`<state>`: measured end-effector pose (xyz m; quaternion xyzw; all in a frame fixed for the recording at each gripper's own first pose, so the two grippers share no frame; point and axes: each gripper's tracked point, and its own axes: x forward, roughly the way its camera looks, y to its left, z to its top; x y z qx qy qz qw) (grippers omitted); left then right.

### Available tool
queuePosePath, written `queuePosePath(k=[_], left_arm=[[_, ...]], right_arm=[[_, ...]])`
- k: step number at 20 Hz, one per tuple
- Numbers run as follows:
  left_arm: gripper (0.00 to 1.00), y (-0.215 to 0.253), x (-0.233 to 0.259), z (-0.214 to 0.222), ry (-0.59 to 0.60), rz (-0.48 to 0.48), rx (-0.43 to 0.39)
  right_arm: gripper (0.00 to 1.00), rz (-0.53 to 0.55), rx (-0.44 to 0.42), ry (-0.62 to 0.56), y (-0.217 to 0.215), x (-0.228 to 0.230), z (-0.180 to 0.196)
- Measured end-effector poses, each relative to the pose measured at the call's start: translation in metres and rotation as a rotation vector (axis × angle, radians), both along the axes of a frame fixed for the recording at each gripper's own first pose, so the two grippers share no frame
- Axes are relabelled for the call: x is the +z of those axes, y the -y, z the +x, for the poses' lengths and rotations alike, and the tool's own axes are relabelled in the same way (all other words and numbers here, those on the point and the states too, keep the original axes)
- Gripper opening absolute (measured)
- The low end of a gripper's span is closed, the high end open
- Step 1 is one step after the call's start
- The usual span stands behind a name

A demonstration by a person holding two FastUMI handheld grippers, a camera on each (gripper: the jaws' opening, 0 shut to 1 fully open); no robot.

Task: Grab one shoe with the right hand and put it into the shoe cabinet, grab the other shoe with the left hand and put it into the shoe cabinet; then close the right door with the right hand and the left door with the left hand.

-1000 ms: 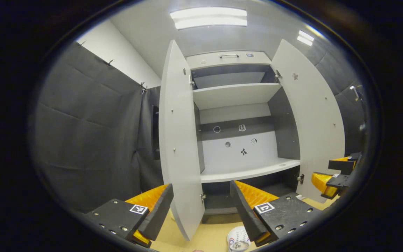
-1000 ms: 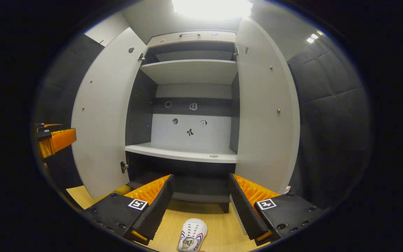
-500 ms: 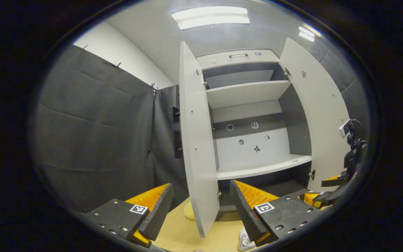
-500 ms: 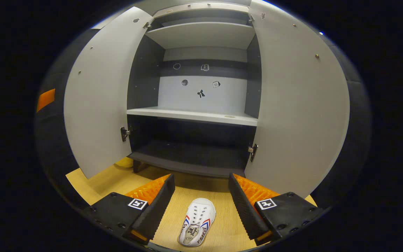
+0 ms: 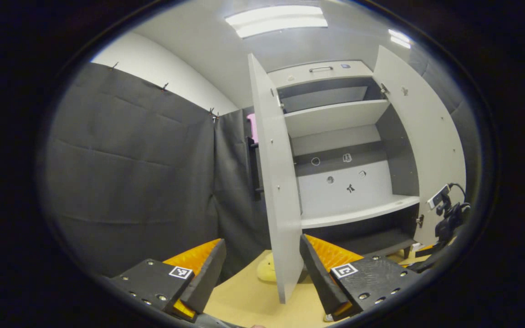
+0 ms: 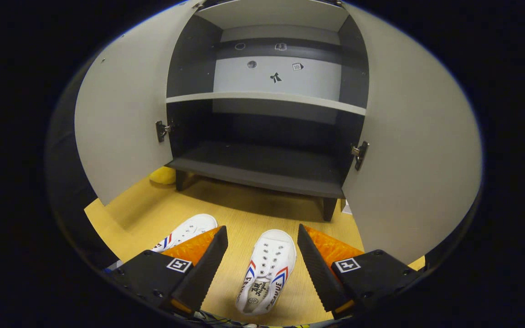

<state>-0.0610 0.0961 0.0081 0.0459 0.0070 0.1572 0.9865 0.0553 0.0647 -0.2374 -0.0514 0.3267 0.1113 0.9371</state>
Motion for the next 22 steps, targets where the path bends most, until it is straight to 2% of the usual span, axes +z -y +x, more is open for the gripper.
queuePosePath(k=[6, 10, 20, 22], left_arm=[[0.94, -0.011, -0.007, -0.007, -0.024, -0.006, 0.042], [0.94, -0.015, -0.01, -0.012, -0.033, -0.003, 0.051], [0.94, -0.021, -0.011, -0.016, -0.04, 0.006, 0.071], [0.94, -0.022, -0.01, -0.017, -0.039, 0.014, 0.073]], right_arm=[[0.98, -0.018, 0.036, -0.152, -0.011, -0.045, -0.014], [0.96, 0.013, 0.036, -0.269, -0.016, -0.069, -0.023], [0.98, -0.044, 0.037, -0.44, -0.016, -0.115, -0.033], [0.93, -0.051, 0.035, -0.46, -0.019, -0.121, -0.035]])
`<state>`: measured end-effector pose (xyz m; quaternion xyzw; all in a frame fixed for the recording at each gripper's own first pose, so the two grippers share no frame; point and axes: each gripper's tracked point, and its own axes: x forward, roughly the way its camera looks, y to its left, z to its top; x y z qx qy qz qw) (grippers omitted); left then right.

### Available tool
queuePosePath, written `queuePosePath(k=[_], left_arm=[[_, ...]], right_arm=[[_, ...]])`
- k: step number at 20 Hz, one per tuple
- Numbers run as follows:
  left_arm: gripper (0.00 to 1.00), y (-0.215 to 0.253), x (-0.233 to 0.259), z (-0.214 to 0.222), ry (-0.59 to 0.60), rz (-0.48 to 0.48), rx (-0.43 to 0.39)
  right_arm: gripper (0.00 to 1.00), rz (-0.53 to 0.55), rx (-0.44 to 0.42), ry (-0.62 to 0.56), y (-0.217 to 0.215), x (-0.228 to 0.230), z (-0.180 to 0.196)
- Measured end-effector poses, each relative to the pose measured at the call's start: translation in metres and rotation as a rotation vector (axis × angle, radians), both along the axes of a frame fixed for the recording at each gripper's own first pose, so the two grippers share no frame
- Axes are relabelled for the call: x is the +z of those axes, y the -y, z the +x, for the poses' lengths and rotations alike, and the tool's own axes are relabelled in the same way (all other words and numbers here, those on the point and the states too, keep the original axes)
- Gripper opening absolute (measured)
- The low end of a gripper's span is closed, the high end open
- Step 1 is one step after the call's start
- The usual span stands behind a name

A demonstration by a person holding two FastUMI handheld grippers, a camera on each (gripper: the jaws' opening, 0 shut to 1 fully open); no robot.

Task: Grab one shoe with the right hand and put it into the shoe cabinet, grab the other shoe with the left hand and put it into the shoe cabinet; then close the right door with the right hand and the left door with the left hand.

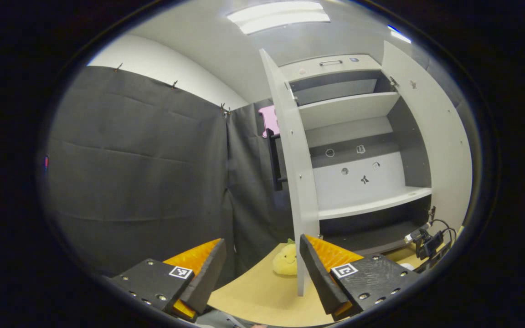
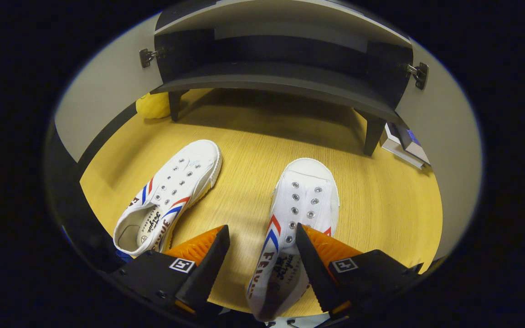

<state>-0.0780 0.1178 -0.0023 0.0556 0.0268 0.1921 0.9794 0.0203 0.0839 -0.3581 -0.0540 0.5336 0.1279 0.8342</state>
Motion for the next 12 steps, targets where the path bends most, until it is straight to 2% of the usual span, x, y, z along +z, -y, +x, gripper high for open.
queuePosePath(k=[2, 4, 5, 6, 7, 9, 10, 11, 12], left_arm=[[0.94, -0.002, 0.001, -0.001, 0.001, 0.006, 0.003], [0.94, -0.003, 0.002, -0.004, 0.003, 0.009, 0.009], [0.94, -0.004, 0.003, -0.004, 0.006, 0.01, 0.011], [0.94, -0.005, 0.005, -0.005, 0.009, 0.01, 0.011], [0.94, -0.004, 0.004, -0.004, 0.011, 0.01, 0.01], [0.94, -0.002, 0.005, -0.005, 0.016, 0.008, 0.005], [0.94, 0.001, 0.006, -0.004, 0.019, 0.006, 0.0], [0.94, 0.002, 0.005, -0.003, 0.019, 0.006, -0.006], [0.94, 0.005, 0.006, -0.003, 0.021, 0.008, -0.012]], right_arm=[[0.92, -0.019, -0.004, -0.028, 0.0, -0.006, -0.002], [0.76, -0.028, -0.033, -0.031, 0.002, -0.007, 0.002], [0.65, -0.034, -0.04, -0.029, 0.004, -0.007, 0.004], [0.72, -0.056, -0.05, -0.028, 0.012, -0.007, 0.005], [0.54, -0.065, -0.059, -0.018, 0.016, -0.009, 0.009], [0.31, -0.046, -0.067, -0.025, 0.016, -0.008, 0.007], [0.35, -0.031, -0.058, -0.031, 0.016, -0.006, 0.005], [0.26, -0.016, -0.094, -0.021, 0.015, -0.007, 0.009], [0.17, -0.002, -0.085, -0.023, 0.015, -0.005, 0.007]])
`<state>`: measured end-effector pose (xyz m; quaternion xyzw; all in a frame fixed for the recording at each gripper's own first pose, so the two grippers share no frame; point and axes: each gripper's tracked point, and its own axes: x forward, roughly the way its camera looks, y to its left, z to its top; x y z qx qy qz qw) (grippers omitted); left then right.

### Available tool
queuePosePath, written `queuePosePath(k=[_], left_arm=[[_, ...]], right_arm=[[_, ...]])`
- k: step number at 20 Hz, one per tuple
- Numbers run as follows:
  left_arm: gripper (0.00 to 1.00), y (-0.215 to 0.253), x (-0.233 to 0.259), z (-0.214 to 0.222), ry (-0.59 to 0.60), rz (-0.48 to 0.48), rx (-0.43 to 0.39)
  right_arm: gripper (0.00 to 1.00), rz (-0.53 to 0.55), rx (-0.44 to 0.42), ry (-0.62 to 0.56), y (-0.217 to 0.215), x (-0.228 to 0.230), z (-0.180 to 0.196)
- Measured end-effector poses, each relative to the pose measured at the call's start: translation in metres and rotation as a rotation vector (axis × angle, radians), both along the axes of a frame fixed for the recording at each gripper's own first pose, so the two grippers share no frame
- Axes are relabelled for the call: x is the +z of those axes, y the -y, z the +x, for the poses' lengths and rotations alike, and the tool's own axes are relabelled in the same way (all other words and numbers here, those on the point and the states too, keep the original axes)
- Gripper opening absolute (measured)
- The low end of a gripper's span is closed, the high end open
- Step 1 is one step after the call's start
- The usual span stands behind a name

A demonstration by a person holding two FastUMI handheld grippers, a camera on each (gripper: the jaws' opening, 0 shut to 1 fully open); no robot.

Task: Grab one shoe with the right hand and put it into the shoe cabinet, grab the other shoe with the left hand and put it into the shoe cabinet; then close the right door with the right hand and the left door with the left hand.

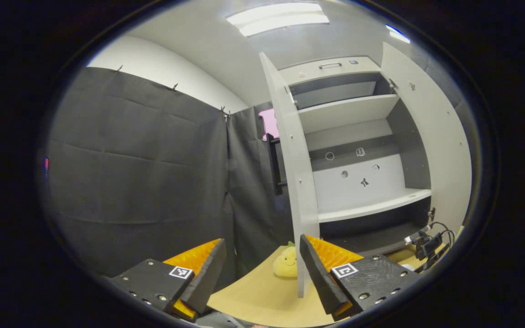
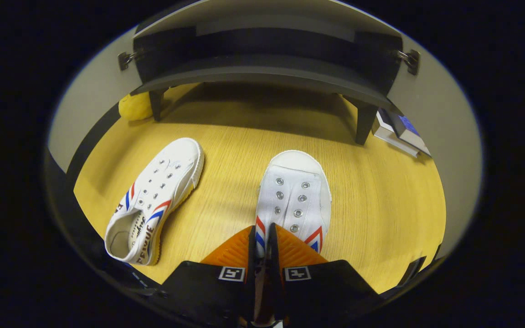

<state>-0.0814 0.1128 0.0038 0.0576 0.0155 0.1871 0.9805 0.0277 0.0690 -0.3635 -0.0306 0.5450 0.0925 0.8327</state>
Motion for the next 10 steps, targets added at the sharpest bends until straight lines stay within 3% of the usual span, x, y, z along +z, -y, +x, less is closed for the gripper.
queuePosePath(k=[1, 2, 10], left_arm=[[0.94, 0.002, 0.001, -0.001, 0.001, 0.002, -0.005], [0.94, 0.005, 0.001, 0.0, 0.003, 0.003, -0.011], [0.94, 0.015, 0.003, 0.001, 0.007, -0.006, -0.041]], right_arm=[[0.17, 0.016, -0.035, 0.0, 0.0, -0.002, 0.003], [0.03, 0.021, -0.032, 0.002, 0.002, 0.003, -0.001], [0.02, 0.07, -0.042, 0.075, 0.018, 0.033, 0.002]])
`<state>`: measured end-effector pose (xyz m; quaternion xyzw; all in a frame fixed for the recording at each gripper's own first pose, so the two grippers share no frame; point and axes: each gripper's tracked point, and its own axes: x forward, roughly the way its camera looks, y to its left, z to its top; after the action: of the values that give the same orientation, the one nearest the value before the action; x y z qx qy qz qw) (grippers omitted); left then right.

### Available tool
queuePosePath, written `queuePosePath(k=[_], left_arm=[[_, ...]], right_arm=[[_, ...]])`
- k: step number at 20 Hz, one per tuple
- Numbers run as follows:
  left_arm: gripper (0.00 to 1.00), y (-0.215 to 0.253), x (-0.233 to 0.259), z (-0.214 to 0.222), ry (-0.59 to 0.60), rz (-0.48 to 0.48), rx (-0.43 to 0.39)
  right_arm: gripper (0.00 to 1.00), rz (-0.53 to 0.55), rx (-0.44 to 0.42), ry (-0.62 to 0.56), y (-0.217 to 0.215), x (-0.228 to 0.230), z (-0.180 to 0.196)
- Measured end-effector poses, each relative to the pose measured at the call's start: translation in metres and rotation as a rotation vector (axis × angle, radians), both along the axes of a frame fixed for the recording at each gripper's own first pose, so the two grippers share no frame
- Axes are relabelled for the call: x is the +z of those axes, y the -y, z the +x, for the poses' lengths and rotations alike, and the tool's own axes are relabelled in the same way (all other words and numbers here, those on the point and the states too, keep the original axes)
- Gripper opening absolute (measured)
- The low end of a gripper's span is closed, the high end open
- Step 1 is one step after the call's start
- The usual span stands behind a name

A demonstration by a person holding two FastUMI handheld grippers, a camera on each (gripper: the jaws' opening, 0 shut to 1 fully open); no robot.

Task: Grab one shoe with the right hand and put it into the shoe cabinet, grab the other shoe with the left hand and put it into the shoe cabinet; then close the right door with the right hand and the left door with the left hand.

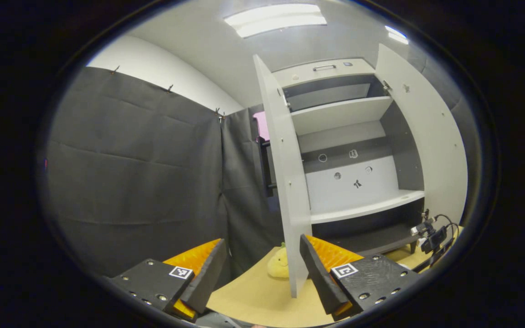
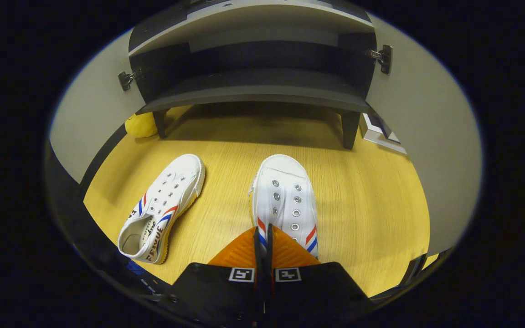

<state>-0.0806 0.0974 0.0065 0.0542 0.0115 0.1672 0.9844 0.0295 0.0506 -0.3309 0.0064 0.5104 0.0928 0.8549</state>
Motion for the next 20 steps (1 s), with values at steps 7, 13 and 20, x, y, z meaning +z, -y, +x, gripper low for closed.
queuePosePath(k=[7, 13, 20], left_arm=[[0.94, 0.017, -0.003, 0.009, 0.003, -0.012, -0.058], [0.94, 0.019, -0.004, 0.016, 0.011, -0.034, -0.077], [0.94, 0.015, 0.002, 0.018, 0.028, -0.032, -0.083]], right_arm=[[0.02, 0.106, -0.043, 0.061, -0.006, 0.042, 0.003], [0.02, 0.174, -0.048, 0.168, -0.013, 0.103, 0.022], [0.02, 0.242, -0.057, 0.311, -0.021, 0.183, 0.052]])
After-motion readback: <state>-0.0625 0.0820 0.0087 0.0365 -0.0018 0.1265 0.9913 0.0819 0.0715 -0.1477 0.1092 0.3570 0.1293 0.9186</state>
